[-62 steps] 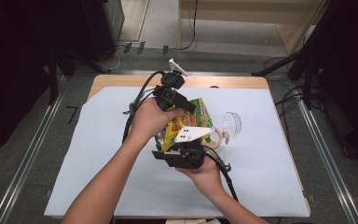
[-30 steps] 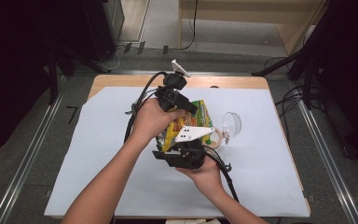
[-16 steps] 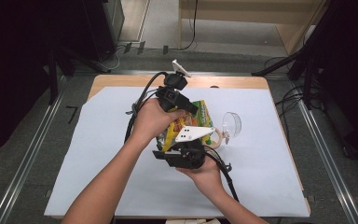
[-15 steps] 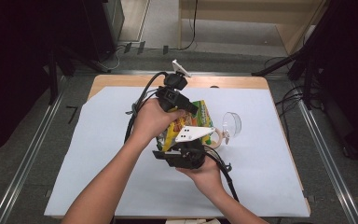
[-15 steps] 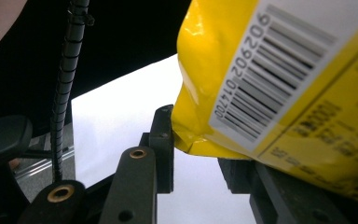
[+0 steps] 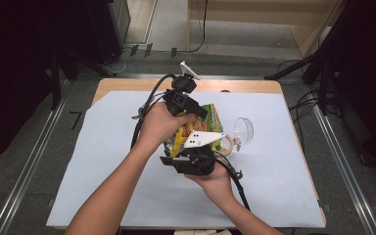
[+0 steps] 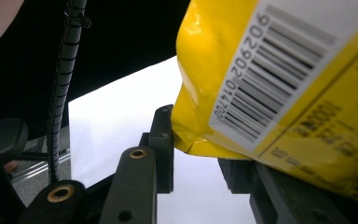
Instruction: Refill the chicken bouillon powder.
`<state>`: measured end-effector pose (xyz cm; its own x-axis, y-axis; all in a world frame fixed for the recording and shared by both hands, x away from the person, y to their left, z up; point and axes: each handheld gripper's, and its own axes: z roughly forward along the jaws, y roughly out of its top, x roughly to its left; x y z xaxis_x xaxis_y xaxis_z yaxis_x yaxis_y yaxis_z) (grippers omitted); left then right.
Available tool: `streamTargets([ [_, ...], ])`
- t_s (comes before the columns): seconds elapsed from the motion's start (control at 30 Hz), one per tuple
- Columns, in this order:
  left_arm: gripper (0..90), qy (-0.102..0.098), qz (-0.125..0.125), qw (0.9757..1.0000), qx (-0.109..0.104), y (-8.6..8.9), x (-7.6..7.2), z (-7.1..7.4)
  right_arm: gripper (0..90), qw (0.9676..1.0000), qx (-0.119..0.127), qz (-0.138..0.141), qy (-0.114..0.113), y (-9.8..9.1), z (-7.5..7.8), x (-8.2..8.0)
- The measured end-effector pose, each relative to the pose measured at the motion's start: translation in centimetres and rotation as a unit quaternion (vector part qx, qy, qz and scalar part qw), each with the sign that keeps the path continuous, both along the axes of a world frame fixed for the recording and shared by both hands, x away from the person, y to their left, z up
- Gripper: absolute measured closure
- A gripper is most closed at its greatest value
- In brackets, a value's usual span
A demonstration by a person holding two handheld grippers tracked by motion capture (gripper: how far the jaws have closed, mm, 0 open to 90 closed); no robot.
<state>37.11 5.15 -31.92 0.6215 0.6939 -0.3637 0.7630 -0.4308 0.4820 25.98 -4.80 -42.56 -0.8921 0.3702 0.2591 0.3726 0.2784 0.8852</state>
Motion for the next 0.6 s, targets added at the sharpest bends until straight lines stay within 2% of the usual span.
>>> streamTargets([
  [0.37,81.0,-0.009,0.005,0.9999,0.004,-0.41,0.57,0.20,70.3,1.0000,-0.003,-0.006,-0.004,-0.28,0.10,0.80],
  [0.6,81.1,-0.007,0.007,1.0000,0.000,-0.46,0.72,0.13,70.3,1.0000,-0.006,-0.007,-0.004,-0.31,0.10,1.02],
])
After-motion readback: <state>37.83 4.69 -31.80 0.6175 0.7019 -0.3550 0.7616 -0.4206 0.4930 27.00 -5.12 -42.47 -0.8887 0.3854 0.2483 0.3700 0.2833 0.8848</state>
